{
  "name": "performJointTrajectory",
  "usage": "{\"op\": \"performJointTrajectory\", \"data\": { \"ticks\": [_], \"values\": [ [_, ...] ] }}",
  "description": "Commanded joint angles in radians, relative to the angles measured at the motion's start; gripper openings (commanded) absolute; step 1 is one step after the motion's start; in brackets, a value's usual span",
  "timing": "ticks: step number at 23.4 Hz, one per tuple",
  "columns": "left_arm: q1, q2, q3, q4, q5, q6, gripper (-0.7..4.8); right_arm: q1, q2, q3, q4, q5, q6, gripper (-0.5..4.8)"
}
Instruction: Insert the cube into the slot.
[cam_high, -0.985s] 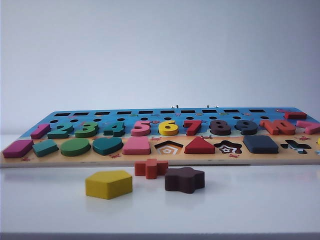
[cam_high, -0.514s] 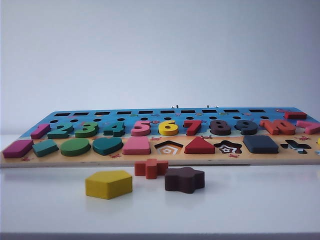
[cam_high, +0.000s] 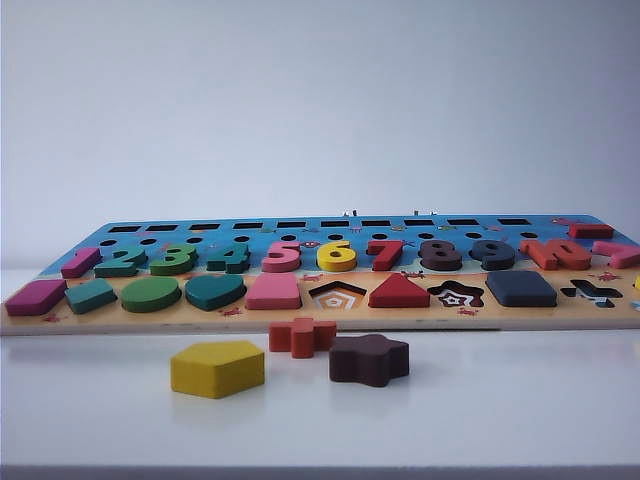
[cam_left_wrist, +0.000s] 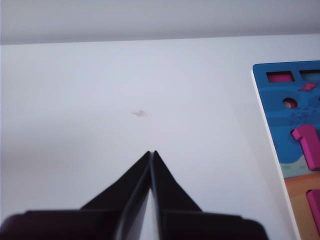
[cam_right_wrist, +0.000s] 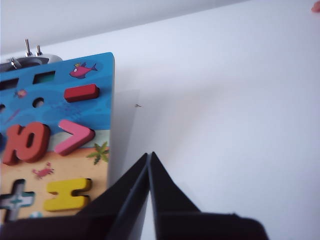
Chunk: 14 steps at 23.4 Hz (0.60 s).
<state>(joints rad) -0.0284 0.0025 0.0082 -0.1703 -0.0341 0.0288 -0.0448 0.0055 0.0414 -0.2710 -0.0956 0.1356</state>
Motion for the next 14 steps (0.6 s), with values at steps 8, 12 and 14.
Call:
{"op": "performJointTrajectory", "data": {
  "ticks": [8,12,14],
  "values": [
    [0.002,-0.001,-0.003,-0.018,0.005,-0.003,0.07,0.000,-0.003,-0.034,0.205,0.045,-0.084,-0.06],
    [0.002,-0.001,-0.003,-0.018,0.004,-0.002,0.07,0.000,-0.003,-0.034,0.202,0.046,-0.075,-0.05],
    [0.002,-0.001,-0.003,-0.018,0.005,-0.002,0.07,0.000,-0.003,-0.034,0.200,0.046,-0.067,-0.04]
  ]
}}
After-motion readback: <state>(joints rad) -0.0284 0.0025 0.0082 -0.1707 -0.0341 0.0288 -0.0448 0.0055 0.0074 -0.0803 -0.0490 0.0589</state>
